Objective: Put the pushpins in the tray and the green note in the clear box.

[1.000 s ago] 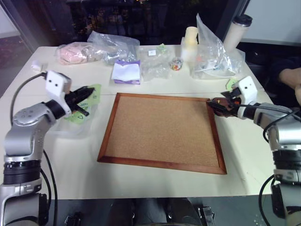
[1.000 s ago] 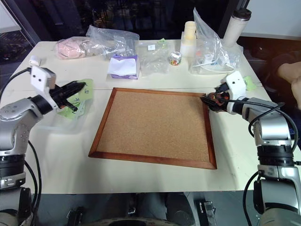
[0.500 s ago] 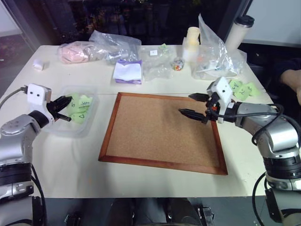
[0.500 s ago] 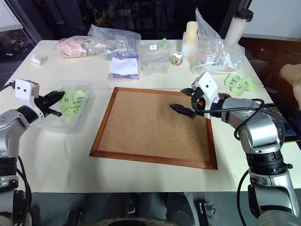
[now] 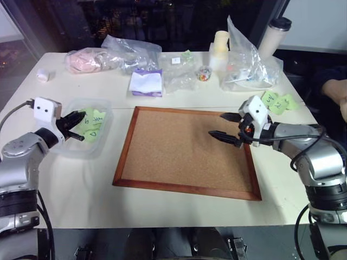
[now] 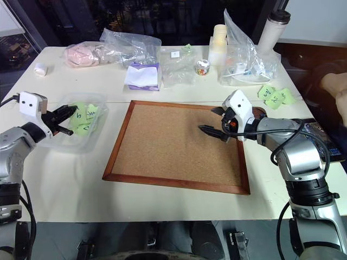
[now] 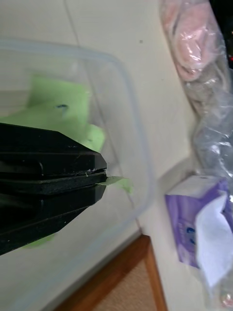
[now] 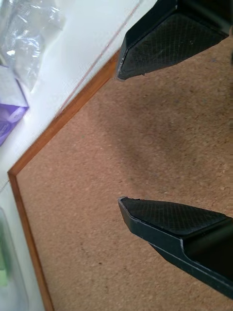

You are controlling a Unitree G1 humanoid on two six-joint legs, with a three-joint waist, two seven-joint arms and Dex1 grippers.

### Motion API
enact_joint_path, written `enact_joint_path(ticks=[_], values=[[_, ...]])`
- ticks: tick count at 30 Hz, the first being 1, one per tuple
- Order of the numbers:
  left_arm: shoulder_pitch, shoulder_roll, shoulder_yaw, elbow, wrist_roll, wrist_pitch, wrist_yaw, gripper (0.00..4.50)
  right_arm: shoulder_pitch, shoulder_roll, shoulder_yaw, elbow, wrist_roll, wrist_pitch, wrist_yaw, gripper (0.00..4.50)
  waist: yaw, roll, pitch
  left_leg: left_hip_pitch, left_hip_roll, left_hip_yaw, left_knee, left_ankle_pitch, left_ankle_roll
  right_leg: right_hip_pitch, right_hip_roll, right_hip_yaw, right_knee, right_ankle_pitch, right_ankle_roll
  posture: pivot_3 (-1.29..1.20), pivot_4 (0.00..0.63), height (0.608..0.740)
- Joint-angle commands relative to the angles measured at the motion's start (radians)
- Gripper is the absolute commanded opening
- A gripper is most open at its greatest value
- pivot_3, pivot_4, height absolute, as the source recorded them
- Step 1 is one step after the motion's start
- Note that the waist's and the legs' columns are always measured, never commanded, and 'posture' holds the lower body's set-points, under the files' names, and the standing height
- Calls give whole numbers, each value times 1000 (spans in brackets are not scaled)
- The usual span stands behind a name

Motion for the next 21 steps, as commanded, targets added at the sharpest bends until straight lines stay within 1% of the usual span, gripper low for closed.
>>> enact_joint_path(ticks=[1, 2, 8, 11, 15, 21], values=[[-19, 5, 28, 2, 16, -12, 50, 688, -2, -16, -16, 2, -7, -20, 4, 3986, 0, 0, 0, 0, 0, 0, 0, 0, 0, 0, 0, 0, 0, 0, 0, 0, 150, 740], [-18, 6, 31, 5, 15, -11, 53, 935, -4, -17, -16, 6, -8, -17, 4, 3986, 0, 0, 0, 0, 0, 0, 0, 0, 0, 0, 0, 0, 0, 0, 0, 0, 150, 740], [8, -5, 34, -67, -25, 19, 44, 4031, -6, -39, -15, 29, -19, -28, 27, 3986, 0, 0, 0, 0, 0, 0, 0, 0, 0, 0, 0, 0, 0, 0, 0, 0, 150, 740], [33, 0, 36, -162, -93, 75, -8, 4031, -10, -48, -17, 41, -26, -33, 35, 3986, 0, 0, 0, 0, 0, 0, 0, 0, 0, 0, 0, 0, 0, 0, 0, 0, 150, 740], [73, 20, 9, -323, -216, 210, -107, 4031, -3, -74, -30, 36, -22, -35, 59, 3986, -1, 0, 0, 0, 1, 0, 0, 0, 0, 0, 0, 0, 0, 0, 0, 0, 150, 740], [95, 52, -90, -509, -285, 324, -195, 4031, 59, -148, -85, -44, 14, -21, 106, 3986, 3, 0, 0, 0, 0, 0, 0, 0, 0, 0, -1, 1, 0, 0, 0, 0, 150, 740]])
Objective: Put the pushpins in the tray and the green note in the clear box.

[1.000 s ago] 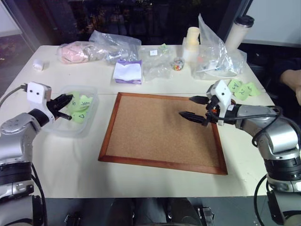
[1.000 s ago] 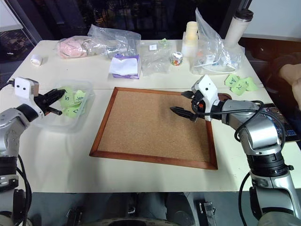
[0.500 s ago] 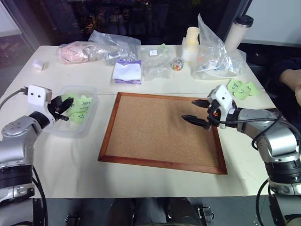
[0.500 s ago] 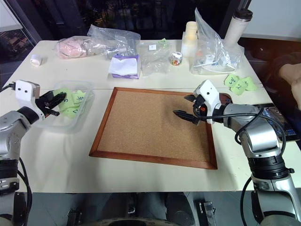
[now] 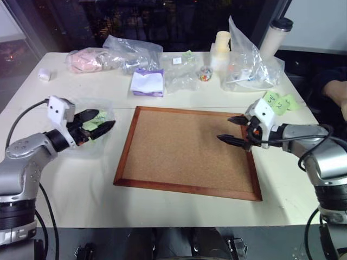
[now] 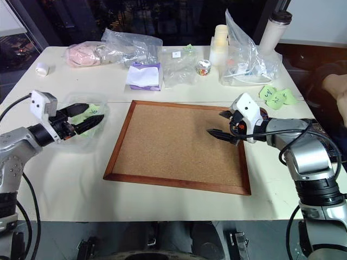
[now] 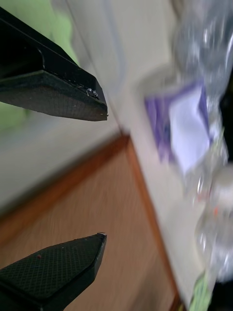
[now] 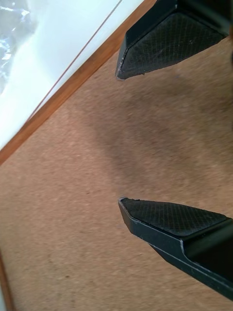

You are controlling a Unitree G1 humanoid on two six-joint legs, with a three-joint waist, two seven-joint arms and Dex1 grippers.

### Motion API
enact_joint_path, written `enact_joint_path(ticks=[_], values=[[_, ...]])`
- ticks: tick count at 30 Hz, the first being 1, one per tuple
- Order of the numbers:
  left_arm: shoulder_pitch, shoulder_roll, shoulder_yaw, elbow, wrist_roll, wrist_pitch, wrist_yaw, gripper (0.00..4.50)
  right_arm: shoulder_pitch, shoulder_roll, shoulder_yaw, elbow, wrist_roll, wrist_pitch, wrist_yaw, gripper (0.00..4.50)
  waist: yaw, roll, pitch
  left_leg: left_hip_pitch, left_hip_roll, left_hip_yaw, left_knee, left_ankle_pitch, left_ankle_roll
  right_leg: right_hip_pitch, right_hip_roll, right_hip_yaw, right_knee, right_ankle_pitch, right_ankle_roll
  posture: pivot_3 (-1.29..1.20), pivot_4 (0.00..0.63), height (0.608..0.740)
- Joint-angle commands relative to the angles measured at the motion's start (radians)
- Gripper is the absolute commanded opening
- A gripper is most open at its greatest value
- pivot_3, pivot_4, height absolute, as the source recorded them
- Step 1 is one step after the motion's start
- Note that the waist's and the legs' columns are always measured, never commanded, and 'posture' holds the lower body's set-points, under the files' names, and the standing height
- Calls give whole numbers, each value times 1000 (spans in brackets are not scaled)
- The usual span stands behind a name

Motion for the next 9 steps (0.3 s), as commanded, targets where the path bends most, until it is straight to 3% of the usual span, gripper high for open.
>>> enact_joint_path(ticks=[1, 9], values=[[-9, 23, -53, -106, -40, 36, -51, 4031, 24, -45, -71, -92, 45, 7, 29, 3986, -1, 0, 0, 0, 0, 0, 0, 0, 0, 0, 0, 0, 0, 0, 0, 0, 150, 740], [-54, 31, -196, -139, 9, 8, -145, 4031, 102, -103, -164, -215, 117, 70, 33, 3986, -5, 0, 0, 1, -1, 0, 0, 0, 0, 0, 2, 1, 0, 0, 0, 0, 150, 740]])
